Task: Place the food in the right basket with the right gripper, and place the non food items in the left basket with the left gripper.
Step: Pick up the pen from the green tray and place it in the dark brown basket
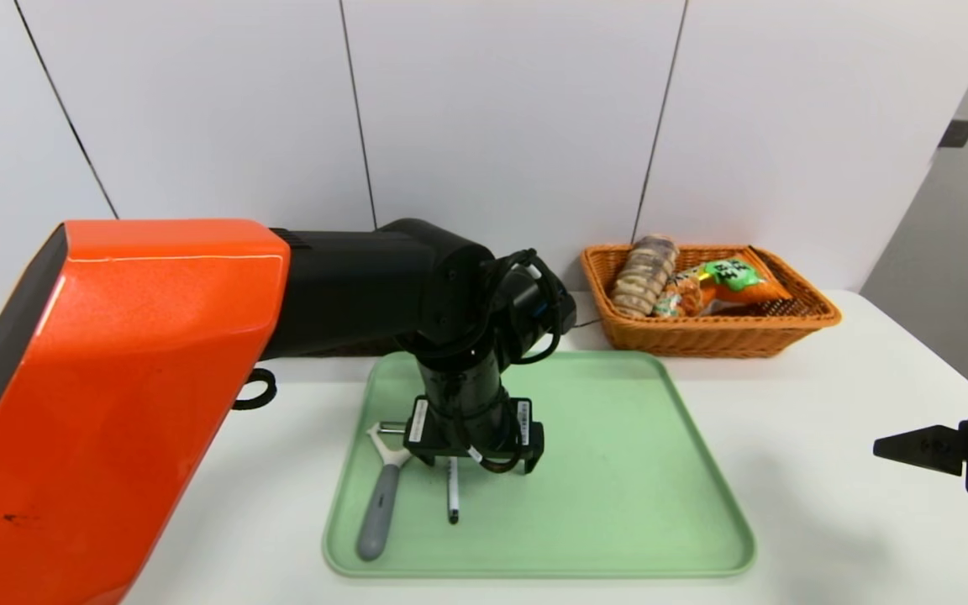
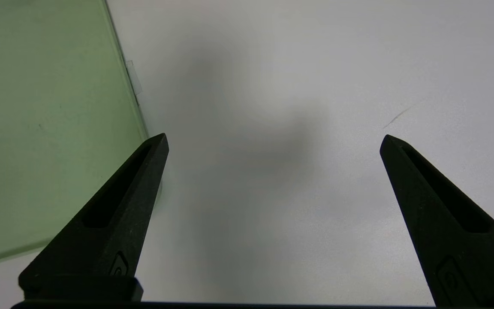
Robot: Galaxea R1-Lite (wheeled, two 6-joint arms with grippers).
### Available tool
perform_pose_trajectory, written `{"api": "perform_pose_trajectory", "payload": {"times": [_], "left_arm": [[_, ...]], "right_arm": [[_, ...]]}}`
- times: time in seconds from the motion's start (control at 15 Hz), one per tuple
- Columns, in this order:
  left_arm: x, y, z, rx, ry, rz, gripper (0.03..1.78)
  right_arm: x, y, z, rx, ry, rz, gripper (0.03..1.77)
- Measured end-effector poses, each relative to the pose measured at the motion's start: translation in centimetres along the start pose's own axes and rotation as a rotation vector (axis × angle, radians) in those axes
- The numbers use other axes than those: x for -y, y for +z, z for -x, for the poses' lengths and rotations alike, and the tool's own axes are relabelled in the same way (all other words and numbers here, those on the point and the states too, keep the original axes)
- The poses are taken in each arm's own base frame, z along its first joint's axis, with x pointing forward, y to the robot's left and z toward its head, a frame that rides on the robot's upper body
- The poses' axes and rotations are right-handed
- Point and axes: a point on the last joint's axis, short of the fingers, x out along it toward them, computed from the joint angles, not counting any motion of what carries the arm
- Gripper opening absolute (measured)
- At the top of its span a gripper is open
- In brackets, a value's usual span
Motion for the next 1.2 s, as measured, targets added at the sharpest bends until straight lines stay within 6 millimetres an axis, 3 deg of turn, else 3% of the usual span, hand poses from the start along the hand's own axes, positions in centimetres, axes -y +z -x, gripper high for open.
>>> {"api": "perform_pose_trajectory", "payload": {"times": [0.6, 0.8, 1.07, 1.13, 1.2], "left_arm": [[0.03, 0.0, -0.34, 0.009, 0.023, -0.004, 1.69], [0.06, 0.03, -0.47, 0.009, 0.023, -0.002, 1.24], [0.12, -0.01, -0.57, 0.006, 0.023, -0.004, 0.8], [0.12, -0.03, -0.57, 0.005, 0.023, -0.004, 0.6], [0.13, -0.05, -0.59, 0.003, 0.023, -0.005, 0.05]], "right_arm": [[0.03, -0.08, -0.06, -0.004, -0.001, 0.0, 1.71], [0.06, -0.15, -0.07, -0.004, -0.002, 0.001, 1.71], [0.08, -0.17, 0.01, -0.002, 0.0, -0.001, 1.71], [0.09, -0.18, 0.04, -0.001, 0.001, -0.001, 1.71], [0.1, -0.18, 0.06, 0.0, 0.0, -0.001, 1.71]]}}
